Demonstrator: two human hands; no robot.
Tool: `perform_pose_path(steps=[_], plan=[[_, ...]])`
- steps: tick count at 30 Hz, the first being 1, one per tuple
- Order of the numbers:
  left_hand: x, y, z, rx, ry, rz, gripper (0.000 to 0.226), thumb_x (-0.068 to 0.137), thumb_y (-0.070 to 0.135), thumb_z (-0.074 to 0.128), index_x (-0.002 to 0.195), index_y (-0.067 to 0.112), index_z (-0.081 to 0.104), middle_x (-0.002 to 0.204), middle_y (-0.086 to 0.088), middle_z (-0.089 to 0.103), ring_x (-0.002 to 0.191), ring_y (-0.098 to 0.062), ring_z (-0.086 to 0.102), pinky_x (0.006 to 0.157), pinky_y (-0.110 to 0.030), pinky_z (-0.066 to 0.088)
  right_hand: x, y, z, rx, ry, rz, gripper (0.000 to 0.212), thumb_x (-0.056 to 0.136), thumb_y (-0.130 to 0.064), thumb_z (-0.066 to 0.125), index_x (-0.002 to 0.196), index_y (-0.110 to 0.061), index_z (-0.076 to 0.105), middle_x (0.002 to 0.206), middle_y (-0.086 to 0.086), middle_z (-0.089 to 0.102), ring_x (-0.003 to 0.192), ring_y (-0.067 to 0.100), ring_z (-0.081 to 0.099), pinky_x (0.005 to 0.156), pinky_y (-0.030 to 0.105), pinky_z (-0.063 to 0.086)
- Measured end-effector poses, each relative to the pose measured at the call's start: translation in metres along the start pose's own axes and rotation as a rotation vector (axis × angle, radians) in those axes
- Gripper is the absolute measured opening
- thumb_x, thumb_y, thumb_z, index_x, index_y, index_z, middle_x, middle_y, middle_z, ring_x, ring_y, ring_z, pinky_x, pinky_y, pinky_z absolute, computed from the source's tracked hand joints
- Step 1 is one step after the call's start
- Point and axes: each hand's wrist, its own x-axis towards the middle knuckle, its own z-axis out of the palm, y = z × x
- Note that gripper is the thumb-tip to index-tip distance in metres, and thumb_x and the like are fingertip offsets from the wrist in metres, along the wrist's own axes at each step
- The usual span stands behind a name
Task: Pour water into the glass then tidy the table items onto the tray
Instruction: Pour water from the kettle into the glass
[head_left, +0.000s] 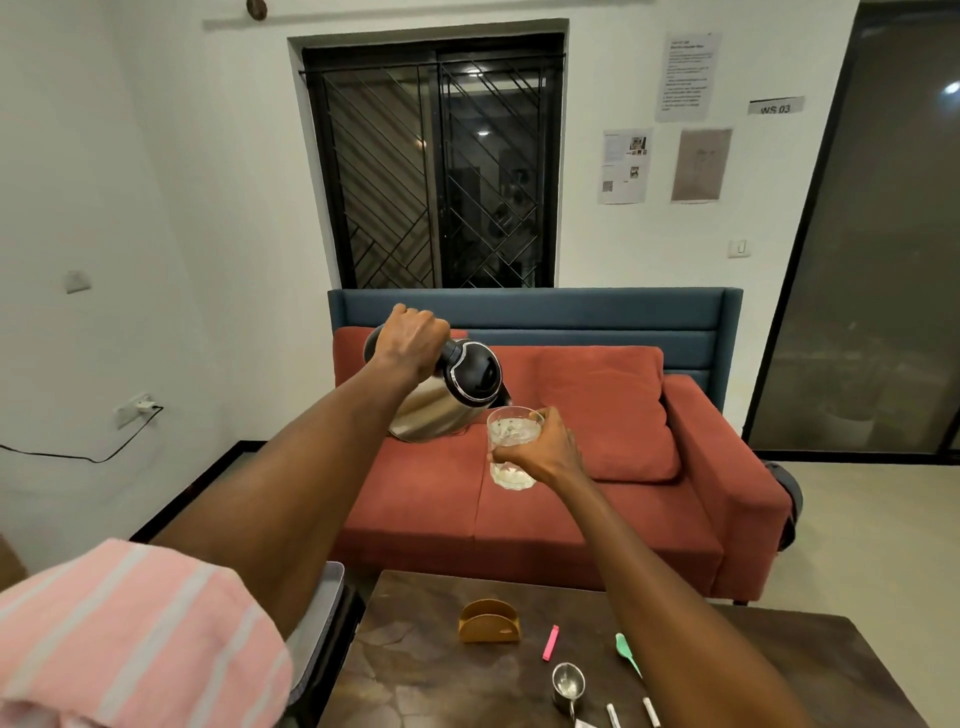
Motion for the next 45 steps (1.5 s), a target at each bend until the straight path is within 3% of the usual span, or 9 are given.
perform_pose_path(steps=[7, 16, 24, 27, 32, 40, 45], plan=[[-0.026, -0.003, 0.029, -0.13, -0.06, -0.159, 0.022, 0.079, 0.031, 0.071, 0.094, 0.015, 0.067, 0.097, -0.01, 0.07, 0.094, -0.032, 0.064, 0.083, -0.038, 0.042, 0.003, 0.006, 0.014, 0.033, -0.057, -0.047, 0.098, 0.034, -0.052, 0.08, 0.124, -0.029, 0.046, 0.109, -0.007, 0.06, 0.095, 0.019, 0.057, 0.076, 0.03, 0.046], [-0.097, -0.027, 0.097, -0.292, -0.205, -0.42, 0.021, 0.08, 0.028, 0.068, 0.094, 0.013, 0.064, 0.1, -0.013, 0.067, 0.097, -0.036, 0.062, 0.082, -0.04, 0.042, -0.001, 0.007, 0.074, 0.009, -0.218, -0.084, 0.088, 0.039, -0.044, 0.085, 0.114, -0.024, 0.045, 0.112, 0.002, 0.06, 0.099, 0.024, 0.056, 0.08, 0.036, 0.052], [-0.182, -0.075, 0.181, -0.319, -0.34, -0.607, 0.021, 0.085, 0.022, 0.058, 0.102, 0.013, 0.064, 0.109, -0.013, 0.066, 0.104, -0.036, 0.06, 0.085, -0.041, 0.044, -0.015, -0.01, 0.188, -0.023, -0.411, -0.128, 0.091, 0.048, -0.029, 0.089, 0.125, -0.016, 0.041, 0.12, 0.011, 0.058, 0.111, 0.032, 0.057, 0.089, 0.046, 0.053], [-0.21, -0.101, 0.218, -0.359, -0.384, -0.685, 0.018, 0.084, 0.018, 0.056, 0.099, 0.012, 0.065, 0.106, -0.014, 0.067, 0.1, -0.037, 0.06, 0.084, -0.042, 0.045, -0.019, -0.015, 0.241, -0.054, -0.481, -0.109, 0.093, 0.047, -0.032, 0.089, 0.124, -0.017, 0.04, 0.12, 0.011, 0.058, 0.111, 0.033, 0.057, 0.09, 0.047, 0.054], [-0.244, -0.139, 0.282, -0.432, -0.422, -0.771, 0.016, 0.083, 0.012, 0.055, 0.096, 0.01, 0.063, 0.104, -0.015, 0.067, 0.098, -0.038, 0.058, 0.082, -0.043, 0.044, -0.022, -0.017, 0.324, -0.12, -0.545, -0.092, 0.089, 0.05, -0.036, 0.091, 0.12, -0.02, 0.038, 0.121, 0.008, 0.057, 0.111, 0.031, 0.056, 0.086, 0.04, 0.05], [-0.277, -0.175, 0.392, -0.513, -0.469, -0.838, 0.014, 0.081, 0.014, 0.058, 0.093, 0.008, 0.06, 0.098, -0.014, 0.066, 0.091, -0.038, 0.058, 0.075, -0.039, 0.042, -0.012, 0.001, 0.443, -0.108, -0.602, -0.053, 0.086, 0.049, -0.032, 0.09, 0.115, -0.024, 0.035, 0.107, -0.004, 0.047, 0.094, 0.019, 0.048, 0.073, 0.031, 0.04], [-0.299, -0.183, 0.456, -0.548, -0.488, -0.877, 0.013, 0.08, 0.013, 0.058, 0.091, 0.008, 0.059, 0.095, -0.013, 0.065, 0.089, -0.036, 0.056, 0.073, -0.037, 0.038, -0.004, 0.022, 0.505, -0.151, -0.631, -0.011, 0.09, 0.046, -0.034, 0.088, 0.117, -0.024, 0.034, 0.112, 0.002, 0.053, 0.1, 0.023, 0.052, 0.075, 0.034, 0.046]])
